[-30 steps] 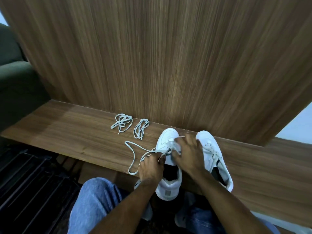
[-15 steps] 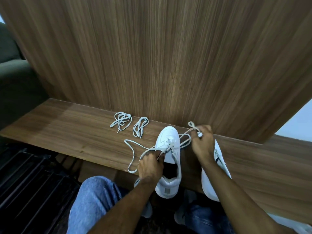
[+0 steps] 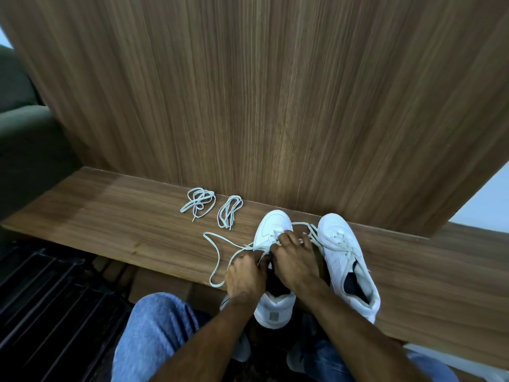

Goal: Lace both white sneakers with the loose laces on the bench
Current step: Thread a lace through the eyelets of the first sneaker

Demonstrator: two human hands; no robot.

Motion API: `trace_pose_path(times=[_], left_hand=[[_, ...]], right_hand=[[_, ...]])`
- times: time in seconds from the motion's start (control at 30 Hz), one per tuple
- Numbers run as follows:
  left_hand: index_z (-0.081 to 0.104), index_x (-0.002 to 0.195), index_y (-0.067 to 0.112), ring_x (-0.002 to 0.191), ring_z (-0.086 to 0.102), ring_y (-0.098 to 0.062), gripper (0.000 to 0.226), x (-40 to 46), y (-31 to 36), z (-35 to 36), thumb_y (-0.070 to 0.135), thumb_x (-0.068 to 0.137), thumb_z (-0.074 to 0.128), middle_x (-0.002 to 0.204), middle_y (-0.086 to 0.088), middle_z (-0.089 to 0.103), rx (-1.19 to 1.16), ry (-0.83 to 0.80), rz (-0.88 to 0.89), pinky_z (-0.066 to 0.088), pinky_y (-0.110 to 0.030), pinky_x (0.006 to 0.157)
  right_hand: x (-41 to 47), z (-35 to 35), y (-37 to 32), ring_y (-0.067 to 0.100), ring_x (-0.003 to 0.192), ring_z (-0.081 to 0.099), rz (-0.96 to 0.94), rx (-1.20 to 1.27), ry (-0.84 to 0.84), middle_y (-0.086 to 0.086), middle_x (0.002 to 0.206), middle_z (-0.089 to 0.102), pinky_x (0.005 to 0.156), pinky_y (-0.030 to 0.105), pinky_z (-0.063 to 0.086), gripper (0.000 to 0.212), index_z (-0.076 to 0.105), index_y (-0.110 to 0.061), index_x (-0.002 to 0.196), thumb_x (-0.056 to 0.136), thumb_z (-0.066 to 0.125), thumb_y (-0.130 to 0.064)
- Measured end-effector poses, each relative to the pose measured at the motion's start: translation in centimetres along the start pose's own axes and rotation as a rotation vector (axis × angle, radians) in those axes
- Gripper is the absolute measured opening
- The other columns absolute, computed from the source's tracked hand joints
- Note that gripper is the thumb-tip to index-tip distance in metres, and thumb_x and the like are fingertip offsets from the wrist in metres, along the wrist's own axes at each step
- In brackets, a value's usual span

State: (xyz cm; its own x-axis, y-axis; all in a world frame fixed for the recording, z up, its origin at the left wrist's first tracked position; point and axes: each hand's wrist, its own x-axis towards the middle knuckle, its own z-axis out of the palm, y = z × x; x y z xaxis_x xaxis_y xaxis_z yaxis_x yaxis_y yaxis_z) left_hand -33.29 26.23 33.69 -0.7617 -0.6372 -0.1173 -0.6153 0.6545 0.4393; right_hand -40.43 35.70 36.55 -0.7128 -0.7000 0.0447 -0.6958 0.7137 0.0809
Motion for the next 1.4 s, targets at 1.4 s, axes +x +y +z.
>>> trace_pose_path(times=[1.4], left_hand=[[0.06, 0.12, 0.038, 0.108, 0.06, -0.03, 0.044, 1.4, 0.8, -2.6, 0.016, 0.082, 0.053, 0.116, 0.001, 0.063, -0.223, 0.05, 0.068, 0.048, -0.037, 0.085]], right_hand=[[-1.4, 0.0, 2.4, 0.024, 0.11, 0.06, 0.634, 0.893, -0.018, 0.0, 0.118, 0.067, 0.088, 0.03, 0.043, 0.028, 0.067, -0.023, 0.111, 0.088, 0.054, -0.016]])
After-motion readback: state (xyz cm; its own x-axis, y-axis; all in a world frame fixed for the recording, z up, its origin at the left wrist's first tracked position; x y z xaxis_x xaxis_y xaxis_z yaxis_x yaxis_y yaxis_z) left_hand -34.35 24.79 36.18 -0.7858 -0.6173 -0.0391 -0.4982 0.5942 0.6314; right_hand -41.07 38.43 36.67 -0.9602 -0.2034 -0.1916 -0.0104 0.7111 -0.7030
